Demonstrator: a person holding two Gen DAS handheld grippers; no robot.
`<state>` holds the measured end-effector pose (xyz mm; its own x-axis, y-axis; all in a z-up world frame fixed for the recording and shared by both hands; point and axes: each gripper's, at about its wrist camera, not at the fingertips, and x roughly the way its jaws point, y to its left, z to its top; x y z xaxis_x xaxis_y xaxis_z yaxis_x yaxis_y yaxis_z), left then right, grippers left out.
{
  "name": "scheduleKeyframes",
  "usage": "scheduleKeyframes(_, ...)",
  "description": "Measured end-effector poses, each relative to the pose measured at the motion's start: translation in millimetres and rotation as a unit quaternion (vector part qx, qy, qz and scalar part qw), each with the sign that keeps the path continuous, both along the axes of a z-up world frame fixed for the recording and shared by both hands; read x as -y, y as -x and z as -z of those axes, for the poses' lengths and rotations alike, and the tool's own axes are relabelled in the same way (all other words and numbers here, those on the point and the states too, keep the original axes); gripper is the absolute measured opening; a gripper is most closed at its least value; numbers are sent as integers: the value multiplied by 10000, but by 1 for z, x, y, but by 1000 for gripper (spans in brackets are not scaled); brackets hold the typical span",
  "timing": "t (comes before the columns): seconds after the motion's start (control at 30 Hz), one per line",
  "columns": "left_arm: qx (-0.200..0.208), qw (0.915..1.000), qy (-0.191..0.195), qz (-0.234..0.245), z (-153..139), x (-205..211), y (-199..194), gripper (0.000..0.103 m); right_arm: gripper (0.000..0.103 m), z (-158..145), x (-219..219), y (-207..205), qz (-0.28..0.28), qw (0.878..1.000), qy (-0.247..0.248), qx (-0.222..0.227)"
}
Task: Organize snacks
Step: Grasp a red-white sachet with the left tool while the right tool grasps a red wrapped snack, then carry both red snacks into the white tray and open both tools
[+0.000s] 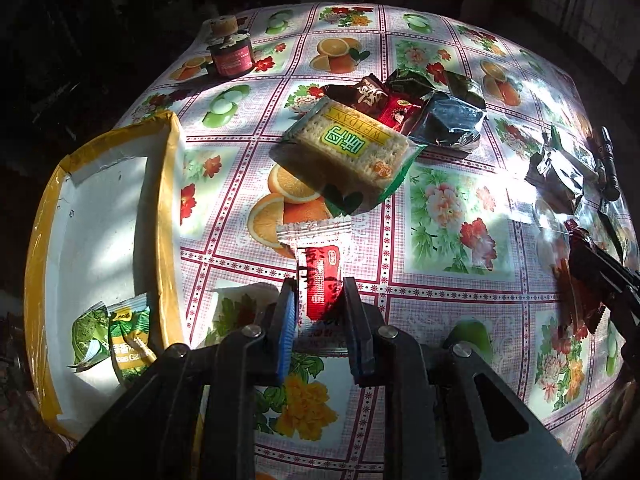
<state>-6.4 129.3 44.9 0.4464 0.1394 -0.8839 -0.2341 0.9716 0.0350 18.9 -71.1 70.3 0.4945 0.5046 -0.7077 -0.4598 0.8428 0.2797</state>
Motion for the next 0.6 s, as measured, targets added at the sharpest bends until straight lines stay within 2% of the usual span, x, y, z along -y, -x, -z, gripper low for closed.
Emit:
scheduleKeyframes(0.2, 112, 9999, -22, -18, -12, 5, 25, 24, 18, 1, -7, 21, -218, 9996, -177, -85)
scheduleKeyframes(0.6, 92, 9999, 139, 33, -11, 0, 50, 24, 18, 5, -18, 41, -370, 9991, -147, -138)
